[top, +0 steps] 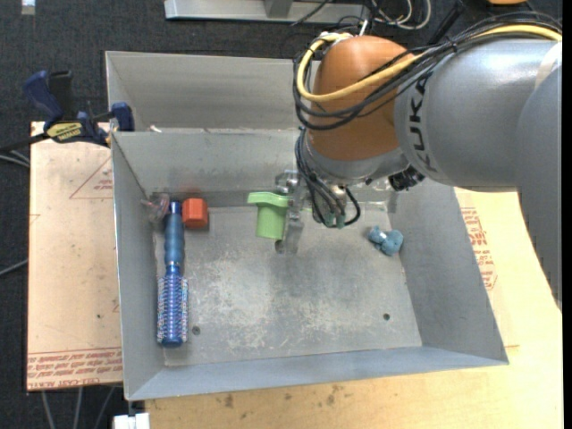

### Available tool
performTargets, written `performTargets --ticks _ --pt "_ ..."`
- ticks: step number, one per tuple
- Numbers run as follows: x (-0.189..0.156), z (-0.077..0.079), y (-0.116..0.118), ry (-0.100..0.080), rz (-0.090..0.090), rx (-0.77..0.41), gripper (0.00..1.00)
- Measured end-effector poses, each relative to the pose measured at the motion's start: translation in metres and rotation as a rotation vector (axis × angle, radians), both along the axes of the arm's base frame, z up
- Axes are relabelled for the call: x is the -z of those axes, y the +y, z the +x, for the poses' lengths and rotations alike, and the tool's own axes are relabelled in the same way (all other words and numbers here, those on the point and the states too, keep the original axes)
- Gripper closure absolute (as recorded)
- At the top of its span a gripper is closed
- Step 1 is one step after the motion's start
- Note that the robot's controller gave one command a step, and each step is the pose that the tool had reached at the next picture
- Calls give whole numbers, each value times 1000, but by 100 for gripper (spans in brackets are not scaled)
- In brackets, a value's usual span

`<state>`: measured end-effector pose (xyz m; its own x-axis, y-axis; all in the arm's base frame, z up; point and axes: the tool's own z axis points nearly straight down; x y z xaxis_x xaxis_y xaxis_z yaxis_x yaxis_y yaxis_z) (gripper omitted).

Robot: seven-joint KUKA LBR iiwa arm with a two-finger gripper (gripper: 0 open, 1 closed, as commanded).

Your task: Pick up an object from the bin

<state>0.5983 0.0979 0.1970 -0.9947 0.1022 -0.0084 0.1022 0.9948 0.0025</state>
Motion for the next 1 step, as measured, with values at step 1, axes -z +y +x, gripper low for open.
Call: performTargets --ticks 1 --pt "-141 -4 16 -4 0 -83 100"
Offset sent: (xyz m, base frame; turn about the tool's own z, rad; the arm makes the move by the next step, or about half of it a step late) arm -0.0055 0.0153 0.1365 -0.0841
